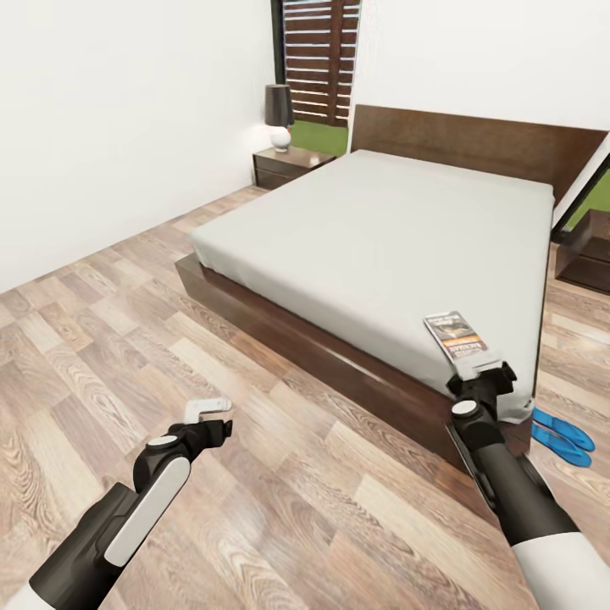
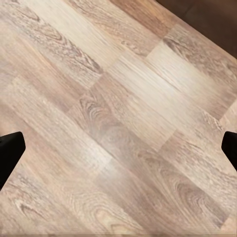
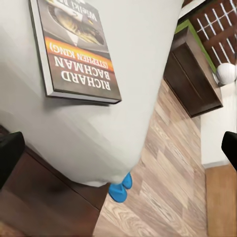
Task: In the bedroom, move the book from the bed onto either nightstand, and place the two sandals side by side next to the bed.
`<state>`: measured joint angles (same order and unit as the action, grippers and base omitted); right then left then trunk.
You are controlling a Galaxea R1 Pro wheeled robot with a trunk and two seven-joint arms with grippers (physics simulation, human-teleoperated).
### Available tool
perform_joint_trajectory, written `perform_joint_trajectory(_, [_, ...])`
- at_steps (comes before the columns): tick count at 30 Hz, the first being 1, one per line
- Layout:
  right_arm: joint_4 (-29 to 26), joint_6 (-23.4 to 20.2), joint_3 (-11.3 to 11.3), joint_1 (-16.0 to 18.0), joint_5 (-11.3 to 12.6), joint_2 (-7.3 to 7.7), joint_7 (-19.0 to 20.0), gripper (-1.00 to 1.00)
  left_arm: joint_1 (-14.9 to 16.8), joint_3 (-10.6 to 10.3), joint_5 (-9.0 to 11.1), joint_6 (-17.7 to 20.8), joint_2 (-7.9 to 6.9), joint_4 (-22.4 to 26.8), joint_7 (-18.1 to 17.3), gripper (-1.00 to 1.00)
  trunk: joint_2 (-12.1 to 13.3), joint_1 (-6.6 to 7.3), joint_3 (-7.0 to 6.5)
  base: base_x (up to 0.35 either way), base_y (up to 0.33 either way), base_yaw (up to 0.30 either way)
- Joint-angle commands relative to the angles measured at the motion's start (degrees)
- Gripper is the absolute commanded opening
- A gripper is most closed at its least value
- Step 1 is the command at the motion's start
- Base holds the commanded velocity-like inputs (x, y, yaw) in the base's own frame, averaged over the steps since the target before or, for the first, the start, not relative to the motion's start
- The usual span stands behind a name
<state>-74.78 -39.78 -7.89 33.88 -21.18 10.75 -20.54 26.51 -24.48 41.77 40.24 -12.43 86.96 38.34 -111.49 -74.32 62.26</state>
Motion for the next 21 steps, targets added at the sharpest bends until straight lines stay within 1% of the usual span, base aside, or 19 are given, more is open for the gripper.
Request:
perform_joint_trajectory(1, [0.0,-0.4,-0.3,0.0,-0.2,0.06,-0.2,1.00,0.1,-0.1,0.5,0.0,-0.05,0.1,0.6,1.00,0.0,0.02,0.04,-0.101,0.027,0.000])
perform_joint_trajectory(4, [0.2,-0.4,-0.5,0.0,-0.5,0.06,-0.2,1.00,0.0,-0.1,0.5,0.0,-0.05,0.1,0.6,1.00,0.0,0.02,0.04,-0.062,0.017,0.000])
perform_joint_trajectory(10, [2.3,-0.3,-0.9,0.0,-0.7,0.06,-0.5,1.00,0.1,-0.1,0.5,-0.1,-0.05,0.1,0.7,1.00,0.0,0.02,0.04,-0.015,0.004,0.000])
perform_joint_trajectory(11, [3.7,-0.3,-2.2,0.0,-0.9,0.05,-1.3,1.00,0.1,-0.1,0.4,-0.1,-0.05,0.1,0.7,1.00,0.0,0.02,0.04,-0.003,0.001,0.000])
perform_joint_trajectory(12, [4.8,-0.2,-4.3,0.0,-1.4,0.01,-2.9,1.00,0.0,-0.2,0.5,-0.1,-0.05,0.1,0.7,1.00,-0.4,-0.20,0.22,-0.001,0.000,0.000])
perform_joint_trajectory(13, [5.2,-0.2,-5.1,0.0,-1.7,0.00,-3.5,1.00,0.0,-0.2,0.5,-0.1,-0.05,0.1,0.7,1.00,-0.8,-0.42,0.40,-0.001,0.000,0.000])
perform_joint_trajectory(14, [6.1,0.2,-6.5,0.0,-2.0,-0.02,-4.9,1.00,0.0,-0.2,0.5,-0.1,-0.04,0.1,0.8,1.00,-1.2,-0.64,0.58,0.000,0.000,0.000])
perform_joint_trajectory(17, [7.9,1.1,-8.2,0.0,-2.4,-0.08,-7.1,1.00,0.1,-0.2,0.6,0.0,-0.04,0.1,0.8,1.00,-2.4,-1.30,1.12,0.000,0.000,0.000])
perform_joint_trajectory(18, [12.0,2.7,-10.2,0.0,-2.6,-0.16,-9.8,1.00,0.0,-0.2,0.6,0.0,-0.05,0.1,0.8,1.00,-2.8,-1.52,1.30,0.000,0.000,0.000])
perform_joint_trajectory(21, [14.2,3.6,-11.3,0.0,-2.7,-0.18,-10.9,1.00,0.0,-0.2,0.5,0.0,-0.01,0.1,0.8,1.00,-4.0,-2.18,1.84,0.000,0.000,0.000])
